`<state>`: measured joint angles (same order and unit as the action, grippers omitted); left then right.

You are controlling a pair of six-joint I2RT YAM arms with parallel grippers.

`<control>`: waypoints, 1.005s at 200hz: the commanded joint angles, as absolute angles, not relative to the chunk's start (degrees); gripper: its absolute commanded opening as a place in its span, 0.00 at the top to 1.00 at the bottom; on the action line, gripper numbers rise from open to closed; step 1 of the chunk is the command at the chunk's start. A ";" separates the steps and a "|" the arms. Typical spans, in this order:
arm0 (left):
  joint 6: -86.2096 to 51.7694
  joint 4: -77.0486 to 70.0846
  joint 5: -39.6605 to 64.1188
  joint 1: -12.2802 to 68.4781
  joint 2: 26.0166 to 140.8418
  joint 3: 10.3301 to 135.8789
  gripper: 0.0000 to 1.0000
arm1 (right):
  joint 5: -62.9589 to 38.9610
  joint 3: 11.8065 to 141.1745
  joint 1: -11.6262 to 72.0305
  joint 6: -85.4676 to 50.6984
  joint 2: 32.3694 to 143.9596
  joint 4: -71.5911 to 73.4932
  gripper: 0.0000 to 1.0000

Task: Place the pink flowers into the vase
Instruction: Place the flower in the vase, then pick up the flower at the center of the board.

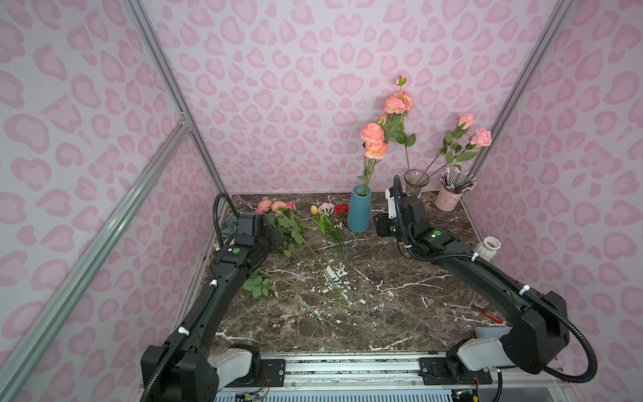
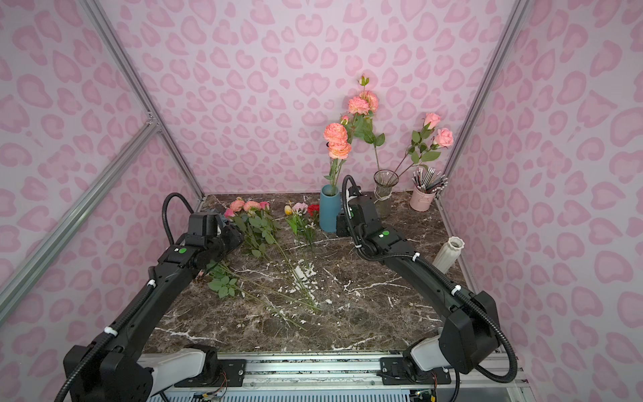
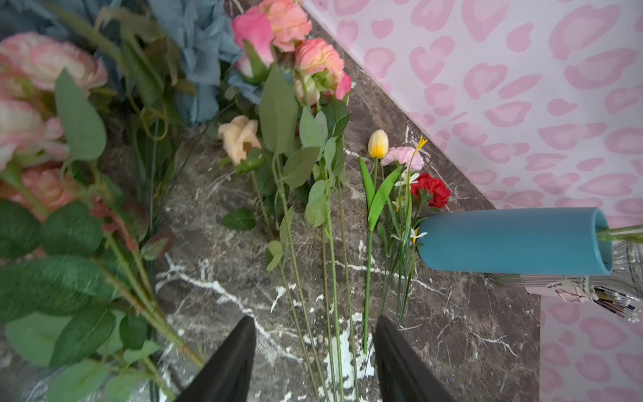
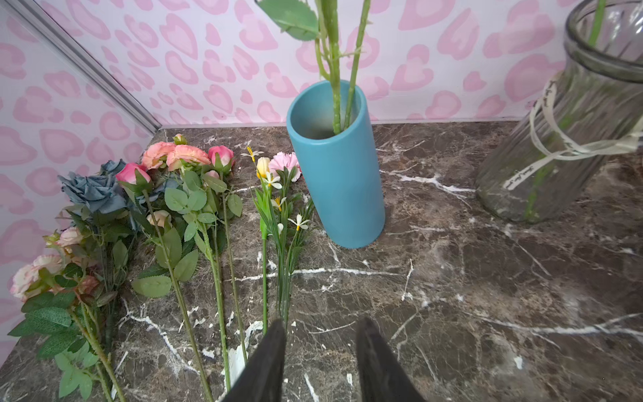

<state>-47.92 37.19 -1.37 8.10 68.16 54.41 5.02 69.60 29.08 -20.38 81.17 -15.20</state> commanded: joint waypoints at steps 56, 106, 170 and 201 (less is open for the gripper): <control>-60.57 39.19 0.39 8.04 61.24 41.74 0.55 | -2.56 63.52 28.92 -22.92 77.59 -14.23 0.66; -64.53 36.05 0.09 8.08 62.18 37.25 0.61 | -5.57 60.21 26.42 -23.50 74.97 -12.65 0.66; -68.46 34.66 -4.25 8.09 62.97 36.28 0.71 | -6.59 58.65 24.39 -23.55 73.22 -12.92 0.66; -69.13 32.72 -1.72 8.09 66.19 35.20 0.65 | -6.86 58.02 23.54 -23.58 72.73 -12.92 0.66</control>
